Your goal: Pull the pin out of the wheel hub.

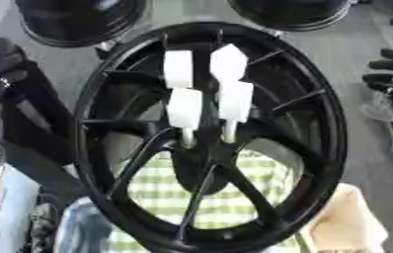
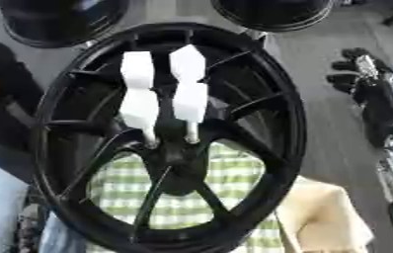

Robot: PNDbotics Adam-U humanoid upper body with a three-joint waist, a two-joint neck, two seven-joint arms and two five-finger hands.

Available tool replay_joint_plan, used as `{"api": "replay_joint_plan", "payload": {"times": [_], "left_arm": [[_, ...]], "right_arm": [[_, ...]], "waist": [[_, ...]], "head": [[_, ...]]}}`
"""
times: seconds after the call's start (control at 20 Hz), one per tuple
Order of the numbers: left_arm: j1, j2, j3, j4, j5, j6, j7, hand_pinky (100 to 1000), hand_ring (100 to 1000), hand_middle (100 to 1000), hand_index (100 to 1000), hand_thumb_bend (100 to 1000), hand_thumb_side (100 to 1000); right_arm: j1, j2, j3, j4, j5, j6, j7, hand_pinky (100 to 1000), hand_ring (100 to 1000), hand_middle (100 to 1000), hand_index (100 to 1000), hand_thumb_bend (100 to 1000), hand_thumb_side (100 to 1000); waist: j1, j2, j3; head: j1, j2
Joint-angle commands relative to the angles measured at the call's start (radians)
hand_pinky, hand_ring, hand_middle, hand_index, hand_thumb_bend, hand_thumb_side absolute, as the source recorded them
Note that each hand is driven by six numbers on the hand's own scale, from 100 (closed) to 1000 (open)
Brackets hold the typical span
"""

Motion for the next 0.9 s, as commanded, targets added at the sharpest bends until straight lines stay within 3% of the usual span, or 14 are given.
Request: {"api": "replay_joint_plan", "payload": {"times": [0.05, 0.7, 0.9], "left_arm": [[-0.007, 0.031, 0.008, -0.016, -0.004, -0.003, 0.002, 746, 787, 724, 758, 121, 862], [-0.01, 0.028, 0.01, -0.018, -0.003, -0.003, 0.003, 746, 787, 723, 758, 121, 860], [-0.008, 0.03, 0.015, -0.02, -0.001, -0.004, 0.006, 746, 787, 723, 758, 123, 858]], "right_arm": [[-0.011, -0.021, -0.005, -0.018, 0.004, -0.001, 0.0, 834, 716, 701, 829, 100, 778], [-0.022, -0.027, -0.008, -0.018, 0.0, 0.002, -0.004, 834, 719, 704, 831, 100, 793], [-0.05, -0.055, -0.009, -0.027, -0.023, 0.0, -0.006, 835, 731, 715, 837, 100, 744]], "waist": [[0.0, -0.013, -0.001], [-0.001, -0.012, 0.005], [-0.004, -0.014, -0.001]], "head": [[-0.002, -0.011], [0.005, -0.017], [0.007, -0.017]]}}
